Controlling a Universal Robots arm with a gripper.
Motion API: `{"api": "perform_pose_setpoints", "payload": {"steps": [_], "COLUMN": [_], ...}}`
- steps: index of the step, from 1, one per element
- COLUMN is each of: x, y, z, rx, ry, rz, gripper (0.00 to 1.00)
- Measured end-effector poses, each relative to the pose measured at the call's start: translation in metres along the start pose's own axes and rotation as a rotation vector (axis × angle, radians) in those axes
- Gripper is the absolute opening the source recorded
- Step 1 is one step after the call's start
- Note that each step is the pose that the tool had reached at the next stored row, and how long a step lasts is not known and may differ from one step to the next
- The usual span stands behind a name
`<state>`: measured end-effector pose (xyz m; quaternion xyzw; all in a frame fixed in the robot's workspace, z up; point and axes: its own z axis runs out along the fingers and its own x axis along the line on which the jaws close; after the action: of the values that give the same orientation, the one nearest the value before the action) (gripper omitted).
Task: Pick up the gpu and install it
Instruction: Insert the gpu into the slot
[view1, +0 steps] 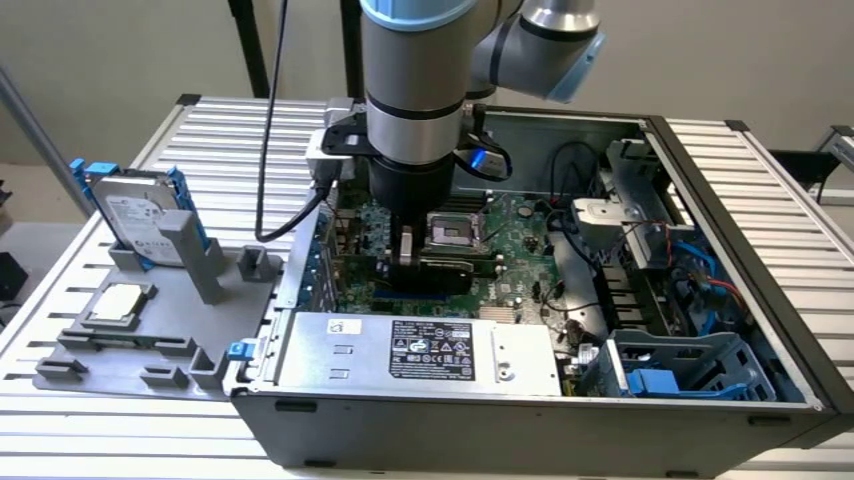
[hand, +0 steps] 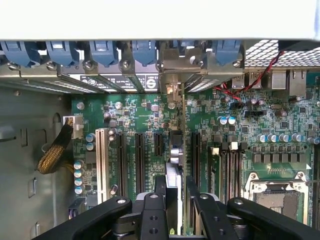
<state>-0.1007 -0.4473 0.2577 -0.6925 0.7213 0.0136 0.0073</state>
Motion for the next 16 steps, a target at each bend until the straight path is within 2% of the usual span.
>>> {"api": "perform_pose_setpoints", "payload": {"steps": [16], "x": [-0.0004], "y": [0.0000], "z": [0.0003], "rx": [-0.0015], "ry": [-0.0004], "rz": [0.000], "gripper": [0.27]}}
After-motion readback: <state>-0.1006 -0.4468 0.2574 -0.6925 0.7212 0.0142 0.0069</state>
